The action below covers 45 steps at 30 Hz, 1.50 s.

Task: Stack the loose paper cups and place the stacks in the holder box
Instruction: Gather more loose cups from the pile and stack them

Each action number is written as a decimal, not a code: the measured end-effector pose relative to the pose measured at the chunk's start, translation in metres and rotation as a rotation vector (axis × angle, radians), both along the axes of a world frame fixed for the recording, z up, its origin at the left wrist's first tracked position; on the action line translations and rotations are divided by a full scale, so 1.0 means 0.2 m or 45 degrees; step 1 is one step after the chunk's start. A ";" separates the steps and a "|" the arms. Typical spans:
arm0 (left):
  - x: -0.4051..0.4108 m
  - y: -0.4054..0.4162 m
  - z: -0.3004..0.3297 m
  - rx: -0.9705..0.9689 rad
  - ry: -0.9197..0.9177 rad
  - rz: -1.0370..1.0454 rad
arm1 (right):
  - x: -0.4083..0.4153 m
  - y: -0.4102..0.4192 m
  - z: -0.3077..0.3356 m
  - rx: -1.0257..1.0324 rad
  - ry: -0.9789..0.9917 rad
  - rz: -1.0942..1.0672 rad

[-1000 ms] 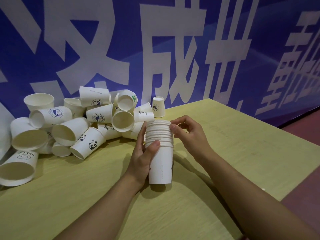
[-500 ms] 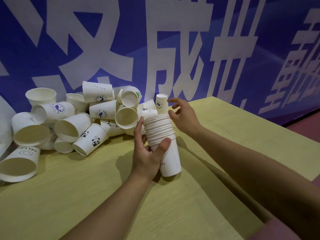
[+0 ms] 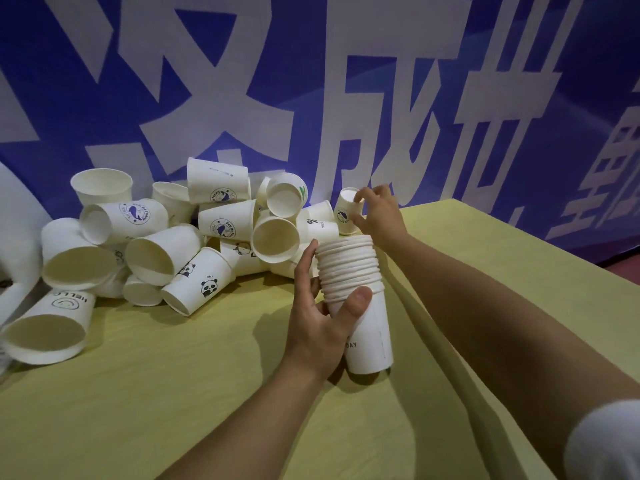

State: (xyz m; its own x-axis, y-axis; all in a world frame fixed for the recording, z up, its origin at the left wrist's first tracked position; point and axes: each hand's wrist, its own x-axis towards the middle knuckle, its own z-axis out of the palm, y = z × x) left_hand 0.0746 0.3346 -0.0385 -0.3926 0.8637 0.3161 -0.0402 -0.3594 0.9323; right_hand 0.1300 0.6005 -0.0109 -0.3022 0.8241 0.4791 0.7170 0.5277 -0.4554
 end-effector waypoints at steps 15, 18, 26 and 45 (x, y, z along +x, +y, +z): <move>0.00 -0.05 0.01 -0.091 0.176 -0.250 | 0.36 -0.88 0.11 -0.530 1.290 0.278; 0.00 -0.04 0.02 -0.107 0.194 -0.272 | 0.36 -0.95 0.10 -0.648 1.332 0.412; 0.00 -0.02 0.01 -0.130 0.129 -0.274 | 0.38 -0.91 0.07 -0.693 1.278 0.402; -0.01 -0.03 0.01 -0.128 0.121 -0.210 | 0.43 -0.82 0.03 -0.214 0.691 0.203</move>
